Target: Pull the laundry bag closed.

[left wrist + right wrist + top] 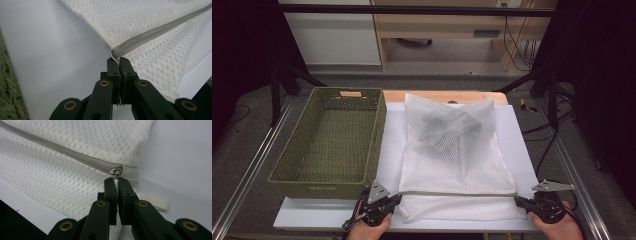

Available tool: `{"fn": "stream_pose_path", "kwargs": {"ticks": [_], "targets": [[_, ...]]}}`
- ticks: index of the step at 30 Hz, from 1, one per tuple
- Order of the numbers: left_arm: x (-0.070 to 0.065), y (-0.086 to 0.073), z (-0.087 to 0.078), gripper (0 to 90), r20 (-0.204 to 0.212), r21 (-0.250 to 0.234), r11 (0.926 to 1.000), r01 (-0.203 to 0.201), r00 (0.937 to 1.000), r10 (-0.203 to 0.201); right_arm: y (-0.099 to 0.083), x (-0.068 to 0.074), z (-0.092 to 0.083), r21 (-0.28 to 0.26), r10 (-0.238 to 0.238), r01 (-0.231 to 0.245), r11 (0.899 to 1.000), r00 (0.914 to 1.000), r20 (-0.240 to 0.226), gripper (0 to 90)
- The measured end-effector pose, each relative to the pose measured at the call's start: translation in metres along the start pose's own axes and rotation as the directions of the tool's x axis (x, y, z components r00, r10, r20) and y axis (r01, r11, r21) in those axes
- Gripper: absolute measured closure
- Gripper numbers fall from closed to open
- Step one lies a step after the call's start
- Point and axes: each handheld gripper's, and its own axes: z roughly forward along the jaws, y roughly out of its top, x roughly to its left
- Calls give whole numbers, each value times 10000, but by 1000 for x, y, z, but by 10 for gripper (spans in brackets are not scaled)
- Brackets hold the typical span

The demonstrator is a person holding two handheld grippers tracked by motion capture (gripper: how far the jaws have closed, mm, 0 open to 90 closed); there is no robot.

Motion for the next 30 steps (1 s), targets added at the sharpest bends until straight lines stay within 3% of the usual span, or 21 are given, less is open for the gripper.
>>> {"fn": "stream_pose_path", "kwargs": {"ticks": [9, 13, 19, 22, 30], "targets": [[-2, 0, -1, 883, -231, -22, 9998, -195, 9995, 194, 1, 4, -1, -205, 21, -22, 9998, 10000, -40, 862], [-3, 0, -1, 860, -295, -167, 9998, -125, 9995, 120, 2, 4, -3, -501, 67, -73, 9987, 9999, -129, 803], [-7, 6, -10, 667, -745, -796, 9961, -378, 9967, 319, 5, 6, -10, -1217, 197, -209, 9924, 9997, -117, 638], [-10, 10, -14, 589, -771, -1038, 9929, -585, 9957, 506, 9, 10, -11, -1703, -70, 77, 9854, 10000, 47, 550], [-17, 18, -18, 445, -533, -1641, 9830, -828, 9958, 750, 17, 25, -10, -2296, -621, 646, 9711, 9979, 178, 372]]}}
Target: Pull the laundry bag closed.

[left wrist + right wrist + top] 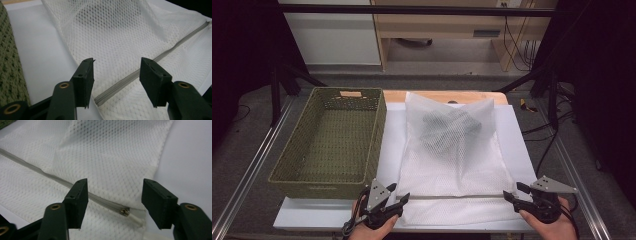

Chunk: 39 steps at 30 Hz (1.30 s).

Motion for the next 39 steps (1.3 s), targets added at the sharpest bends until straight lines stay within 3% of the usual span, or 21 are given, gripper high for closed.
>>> {"fn": "stream_pose_path", "kwargs": {"ticks": [5, 9, 13, 17, 24, 30, 39], "targets": [[-6, 9, -2, 331, 401, -333, 9992, -201, 9990, 214, 9, 9, 4, -567, -402, 398, 9976, 9992, -62, 228], [-11, 18, -6, 191, 446, -614, 9978, -233, 9987, 261, 20, 16, 3, -1099, -635, 628, 9920, 9980, -28, 93], [-13, 28, -14, 121, 647, -844, 9962, -194, 9976, 249, 31, 24, 0, -1629, -797, 826, 9832, 9965, 245, 62], [-8, 41, -28, 84, 687, -1203, 9927, 30, 9976, 53, 41, 27, -1, -1833, -939, 978, 9782, 9951, 299, 59], [17, 52, -53, 74, 225, -1699, 9852, 221, 9996, -185, 63, 24, 6, -1905, -1034, 1112, 9754, 9934, 503, 66], [42, 52, -70, 73, -372, -2004, 9791, 348, 9984, -431, 77, 16, 12, -2170, -798, 899, 9720, 9953, 550, 71], [80, 48, -98, 70, -1267, -2500, 9664, 597, 9875, -938, 67, -1, 16, -2040, -389, 572, 9773, 9950, 924, 70]]}}
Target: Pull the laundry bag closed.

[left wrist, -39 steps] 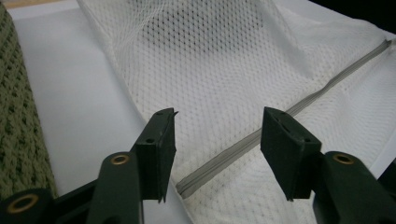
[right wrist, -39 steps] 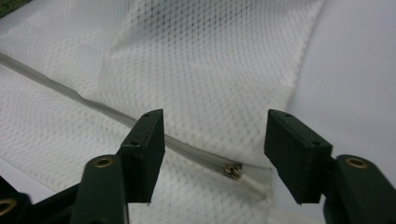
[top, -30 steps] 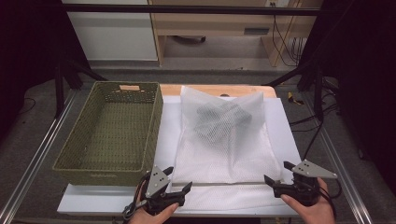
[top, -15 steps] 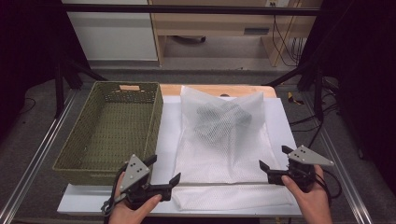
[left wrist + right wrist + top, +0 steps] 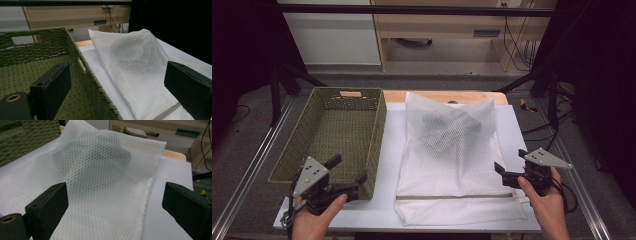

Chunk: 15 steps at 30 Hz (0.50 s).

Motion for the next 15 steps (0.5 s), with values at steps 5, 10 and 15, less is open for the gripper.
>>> {"fn": "stream_pose_path", "kwargs": {"ticks": [5, 10, 15], "targets": [[22, -1, -10, 65, -585, -70, 9997, 236, 9980, -240, -9, -13, -3, 36, 279, -280, 9996, 9993, 248, 75], [35, -3, -17, 65, -907, -211, 9991, 359, 9952, -377, -17, -22, -4, 126, 379, -385, 9992, 9982, 471, 85], [50, -7, -23, 62, -1227, -196, 9987, 462, 9913, -483, -25, -30, -5, 179, 327, -343, 9993, 9961, 815, 91]]}}
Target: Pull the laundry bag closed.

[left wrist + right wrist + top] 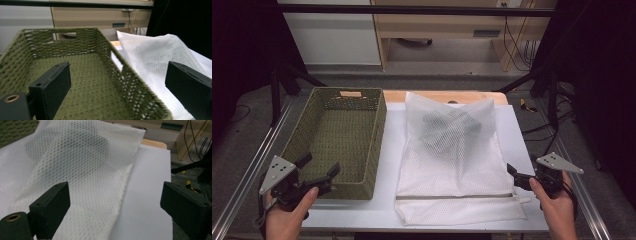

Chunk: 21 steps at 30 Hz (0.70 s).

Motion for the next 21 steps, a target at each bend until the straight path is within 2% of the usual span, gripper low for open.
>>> {"fn": "stream_pose_path", "kwargs": {"ticks": [3, 12, 17, 21], "targets": [[8, -3, -2, 61, -147, 9, 9999, 116, 9998, -116, -5, -5, 0, 88, 107, -107, 9999, 9999, 97, 78], [25, -10, -5, 56, -531, 85, 9999, 91, 9986, -86, -18, -17, 1, 279, 301, -311, 9991, 9990, 331, 95], [33, -15, -5, 56, -717, 118, 9999, 36, 9974, -27, -27, -22, 1, 424, 269, -287, 9987, 9987, 428, 122], [38, -18, -7, 56, -1090, 150, 9998, -113, 9940, 128, -36, -26, 2, 636, 63, -98, 9979, 9985, 550, 133]]}}
